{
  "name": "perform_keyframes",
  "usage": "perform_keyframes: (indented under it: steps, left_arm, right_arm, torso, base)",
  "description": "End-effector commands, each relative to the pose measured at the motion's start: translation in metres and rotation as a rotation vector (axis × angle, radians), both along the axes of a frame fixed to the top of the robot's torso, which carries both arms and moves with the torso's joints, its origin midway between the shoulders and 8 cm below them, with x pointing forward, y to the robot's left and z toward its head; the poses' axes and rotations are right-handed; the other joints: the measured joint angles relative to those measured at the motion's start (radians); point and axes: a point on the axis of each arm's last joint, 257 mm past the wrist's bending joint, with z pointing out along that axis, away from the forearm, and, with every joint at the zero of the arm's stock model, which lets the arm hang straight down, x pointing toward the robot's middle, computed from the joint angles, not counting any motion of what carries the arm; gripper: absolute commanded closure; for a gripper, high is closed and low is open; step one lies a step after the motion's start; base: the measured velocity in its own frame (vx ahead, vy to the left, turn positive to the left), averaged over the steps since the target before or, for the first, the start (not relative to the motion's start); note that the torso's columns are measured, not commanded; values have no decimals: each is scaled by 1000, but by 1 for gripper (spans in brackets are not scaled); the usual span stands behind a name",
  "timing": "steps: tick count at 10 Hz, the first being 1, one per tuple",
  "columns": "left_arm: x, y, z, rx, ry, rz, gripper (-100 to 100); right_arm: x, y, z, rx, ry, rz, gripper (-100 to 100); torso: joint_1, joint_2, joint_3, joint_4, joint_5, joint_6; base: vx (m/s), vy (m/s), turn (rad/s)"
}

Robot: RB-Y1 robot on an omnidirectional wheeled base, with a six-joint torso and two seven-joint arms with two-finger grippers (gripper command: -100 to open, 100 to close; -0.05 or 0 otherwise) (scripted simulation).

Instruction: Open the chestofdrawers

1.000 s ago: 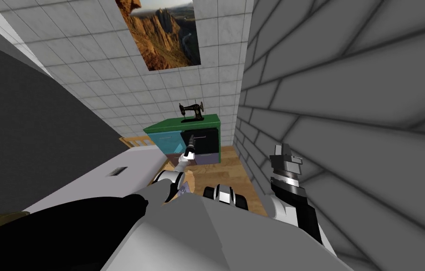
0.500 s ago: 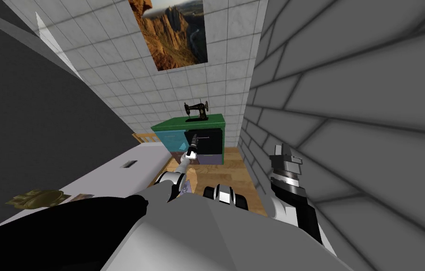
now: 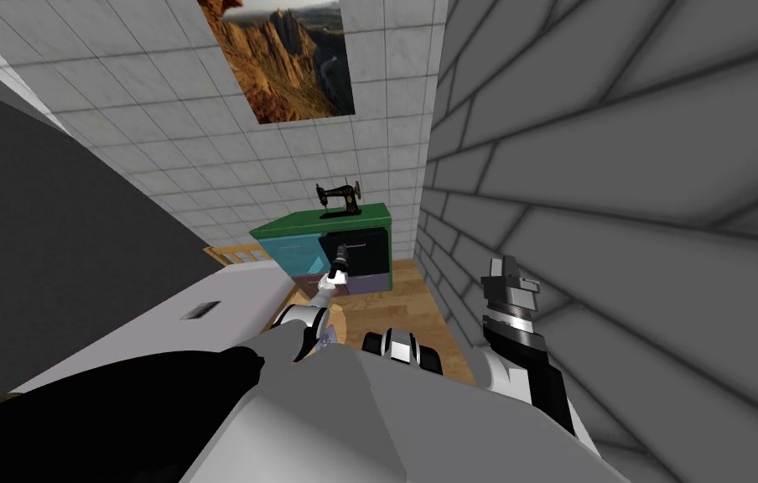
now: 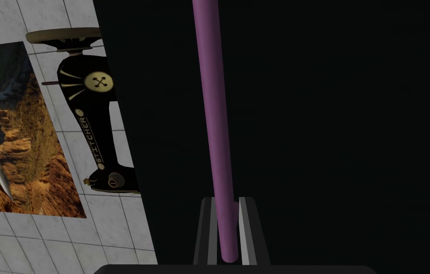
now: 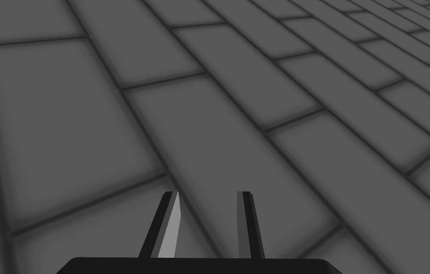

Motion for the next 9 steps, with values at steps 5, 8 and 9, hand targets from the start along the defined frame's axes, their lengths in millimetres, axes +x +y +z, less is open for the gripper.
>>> perform_keyframes:
  steps: [5,8,9]
  left_arm:
    - [-24,67,-5,8,1,138,100]
    - [-20,68,3,5,3,131,100]
    - [-19,70,5,4,5,133,100]
  right_arm:
    - [0,0,0,0,0,0,0]
    - [0,0,0,0,0,0,0]
    - [0,0,0,0,0,0,0]
  torso:
    - [2,-1,-1,-1,1,1]
    - [0,2,0,-1,0,-3]
    - [1,5,3,0,1,-5]
  base:
    - [-80,6,-189]
    - [-116,-38,7]
    - [-143,-100,53]
